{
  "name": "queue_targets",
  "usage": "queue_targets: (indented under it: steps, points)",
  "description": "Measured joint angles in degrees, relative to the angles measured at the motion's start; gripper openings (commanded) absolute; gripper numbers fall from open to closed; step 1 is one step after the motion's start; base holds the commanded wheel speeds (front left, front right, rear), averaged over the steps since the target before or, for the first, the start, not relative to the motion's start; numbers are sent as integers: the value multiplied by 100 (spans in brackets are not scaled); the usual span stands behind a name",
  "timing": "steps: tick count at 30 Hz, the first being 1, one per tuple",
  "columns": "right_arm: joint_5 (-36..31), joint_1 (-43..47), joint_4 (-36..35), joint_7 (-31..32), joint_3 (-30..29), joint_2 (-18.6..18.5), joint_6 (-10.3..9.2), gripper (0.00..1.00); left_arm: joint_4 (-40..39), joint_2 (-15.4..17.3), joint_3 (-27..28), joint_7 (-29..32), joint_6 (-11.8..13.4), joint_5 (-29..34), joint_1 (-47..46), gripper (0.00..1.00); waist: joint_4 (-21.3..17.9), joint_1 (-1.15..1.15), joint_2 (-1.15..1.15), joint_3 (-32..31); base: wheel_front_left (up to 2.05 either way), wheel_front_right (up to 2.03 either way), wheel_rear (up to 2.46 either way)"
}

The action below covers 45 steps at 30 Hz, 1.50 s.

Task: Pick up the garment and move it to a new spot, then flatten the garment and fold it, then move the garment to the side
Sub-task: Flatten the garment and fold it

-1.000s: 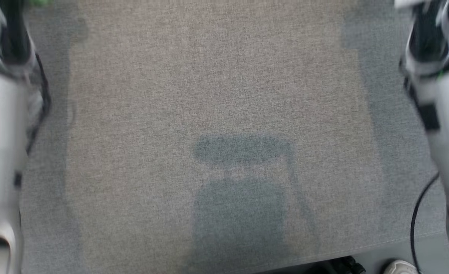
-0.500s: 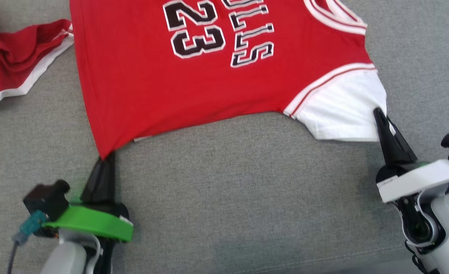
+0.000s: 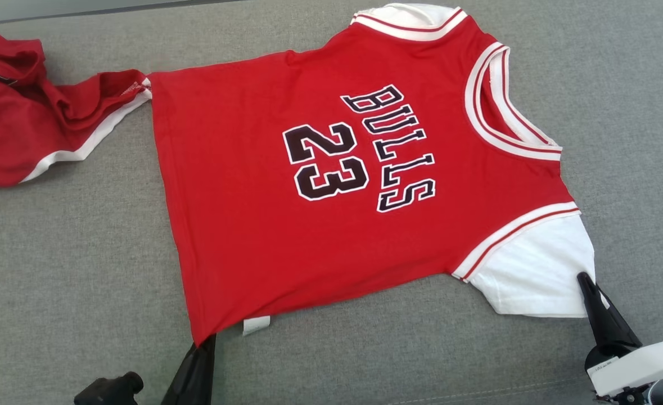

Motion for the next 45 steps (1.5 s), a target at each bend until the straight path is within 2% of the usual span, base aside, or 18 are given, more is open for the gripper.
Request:
queue_targets:
  steps: [5,9,11,15,23,27,34,35,36,37,41,45]
  points:
    - [199,-97,-215,182,-66,-12,-1,0,-519,15,45,444,104,-349,125,0,-30,0,0,100,0,0,0]
    - [335,-546,-416,414,-80,5,-1,0,-923,80,162,940,202,-711,-35,0,-49,0,0,163,0,0,0]
    - [361,-800,-442,554,-107,-7,-1,0,-1092,232,220,1209,283,-777,-238,0,-61,0,0,196,0,0,0]
    - [226,-1350,-363,779,-113,-62,-1,0,-1324,315,377,1704,457,-1065,-591,0,-77,0,0,262,0,0,0]
    - [-98,-2543,332,1100,22,22,-1,0,-1205,412,497,2326,880,-1209,-1439,0,-93,0,0,459,0,0,0]
    - [-221,-3146,798,1090,108,124,-1,0,-953,272,421,2487,990,-1266,-1764,0,-84,0,0,606,0,0,0]
    - [-486,-4037,1627,1113,552,212,-1,0,-456,233,414,2613,1082,-1273,-2150,0,-49,1,0,841,0,0,0]
    - [-526,-4121,1726,1074,609,215,-1,0,-382,218,454,2604,1123,-1273,-2190,21,-40,0,0,861,0,0,0]
    - [-579,-4192,1803,1004,655,210,-1,41,-315,205,470,2576,1133,-1272,-2234,43,-27,1,0,875,0,0,0]
    - [-641,-4257,1878,909,690,204,-1,100,-254,198,498,2551,1160,-1267,-2266,100,-11,1,0,883,0,0,0]
    - [-773,-4306,1972,573,827,51,-1,100,-111,219,564,2396,1170,-1217,-2273,100,30,1,0,850,0,0,0]
    - [-1134,-3953,1763,210,928,-435,1,100,-185,361,578,2094,1131,-970,-1982,100,49,0,0,725,0,0,0]
